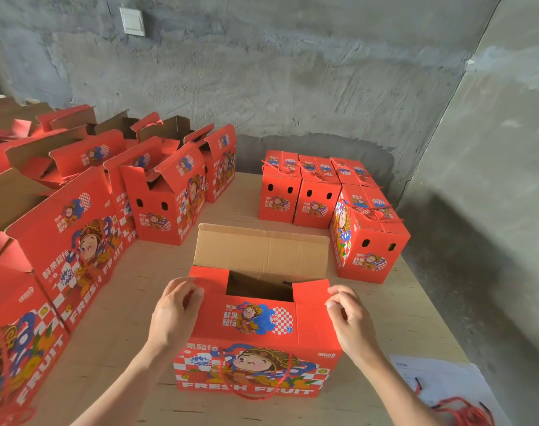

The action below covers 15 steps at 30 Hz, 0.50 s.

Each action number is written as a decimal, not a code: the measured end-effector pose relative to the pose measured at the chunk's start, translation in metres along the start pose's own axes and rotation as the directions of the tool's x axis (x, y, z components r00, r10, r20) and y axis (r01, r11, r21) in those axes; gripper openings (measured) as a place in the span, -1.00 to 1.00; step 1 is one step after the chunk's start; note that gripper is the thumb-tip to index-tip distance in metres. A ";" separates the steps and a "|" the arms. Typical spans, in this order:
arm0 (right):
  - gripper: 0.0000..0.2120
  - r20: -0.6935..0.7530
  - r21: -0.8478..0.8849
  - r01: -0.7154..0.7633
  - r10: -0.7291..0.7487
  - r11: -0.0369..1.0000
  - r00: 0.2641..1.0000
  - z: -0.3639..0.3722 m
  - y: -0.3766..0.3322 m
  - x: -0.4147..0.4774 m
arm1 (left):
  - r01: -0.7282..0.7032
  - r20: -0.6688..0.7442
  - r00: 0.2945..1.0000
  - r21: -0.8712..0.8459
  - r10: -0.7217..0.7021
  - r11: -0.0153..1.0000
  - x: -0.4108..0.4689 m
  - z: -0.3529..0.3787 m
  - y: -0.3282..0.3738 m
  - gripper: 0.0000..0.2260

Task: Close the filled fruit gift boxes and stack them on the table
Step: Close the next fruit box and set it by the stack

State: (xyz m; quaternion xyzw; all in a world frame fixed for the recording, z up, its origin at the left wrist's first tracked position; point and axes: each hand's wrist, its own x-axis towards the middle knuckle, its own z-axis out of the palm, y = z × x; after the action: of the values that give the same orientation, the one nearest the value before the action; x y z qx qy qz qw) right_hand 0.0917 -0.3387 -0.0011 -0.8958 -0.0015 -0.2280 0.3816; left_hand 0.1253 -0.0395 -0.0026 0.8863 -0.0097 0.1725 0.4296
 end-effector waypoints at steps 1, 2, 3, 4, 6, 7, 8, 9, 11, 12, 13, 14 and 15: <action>-0.78 0.012 0.002 0.002 -0.002 1.000 1.000 0.000 -0.001 0.001 | 0.014 0.008 1.000 -0.013 -0.014 1.000 0.002 -0.001 -0.001 -0.91; -0.78 0.019 0.007 0.000 0.000 1.000 1.000 0.000 -0.002 0.001 | 0.031 0.017 0.999 -0.024 -0.031 0.999 0.003 -0.003 -0.001 -0.92; -0.81 0.019 0.016 -0.006 0.005 1.000 1.000 0.001 -0.002 0.001 | 0.055 0.028 0.998 -0.031 -0.054 0.998 0.005 -0.005 -0.001 -0.91; -0.84 0.014 0.034 -0.019 0.019 0.999 1.000 0.002 -0.003 0.000 | 0.082 0.038 0.996 -0.035 -0.080 0.996 0.007 -0.006 0.000 -0.90; -0.84 0.018 0.099 -0.085 0.084 0.991 0.996 0.004 -0.003 -0.002 | 0.109 0.049 0.993 -0.015 -0.108 0.994 0.013 -0.009 0.002 -0.89; -0.77 0.040 0.135 -0.136 0.132 0.981 0.990 0.004 -0.002 -0.002 | 0.105 0.051 0.993 0.008 -0.106 0.994 0.016 -0.010 0.002 -0.89; -0.68 0.081 0.173 -0.195 0.183 0.965 0.980 0.004 -0.002 -0.001 | 0.095 0.056 0.994 0.032 -0.096 0.995 0.018 -0.010 0.003 -0.89; -0.61 0.136 0.211 -0.254 0.229 0.944 0.964 0.003 -0.003 -0.001 | 0.084 0.064 0.994 0.051 -0.087 0.995 0.019 -0.010 0.004 -0.89; -0.53 0.233 0.275 -0.351 0.292 0.895 0.928 0.001 -0.005 0.001 | 0.072 0.077 0.994 0.069 -0.078 0.995 0.020 -0.008 0.005 -0.85; -0.49 0.259 0.290 -0.383 0.314 0.877 0.914 0.001 -0.005 0.004 | 0.078 0.084 0.993 0.081 -0.085 0.994 0.020 -0.007 0.006 -0.83; -0.46 0.274 0.296 -0.406 0.331 0.865 0.903 0.000 -0.006 0.007 | 0.095 0.092 0.990 0.097 -0.104 0.991 0.022 -0.006 0.007 -0.81; -0.40 0.290 0.298 -0.426 0.344 0.854 0.893 -0.001 -0.006 0.012 | 0.125 0.105 0.985 0.107 -0.136 0.986 0.023 -0.005 0.008 -0.78; -0.33 0.315 0.298 -0.444 0.352 0.845 0.882 -0.002 -0.007 0.018 | 0.165 0.121 0.977 0.101 -0.176 0.981 0.025 -0.005 0.009 -0.74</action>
State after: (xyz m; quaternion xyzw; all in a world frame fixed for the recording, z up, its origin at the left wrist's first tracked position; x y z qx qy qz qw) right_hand 0.1059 -0.3384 0.0125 -0.8117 0.0959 -0.0252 0.5756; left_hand 0.1461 -0.0380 0.0150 0.9118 0.0465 0.0775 0.4006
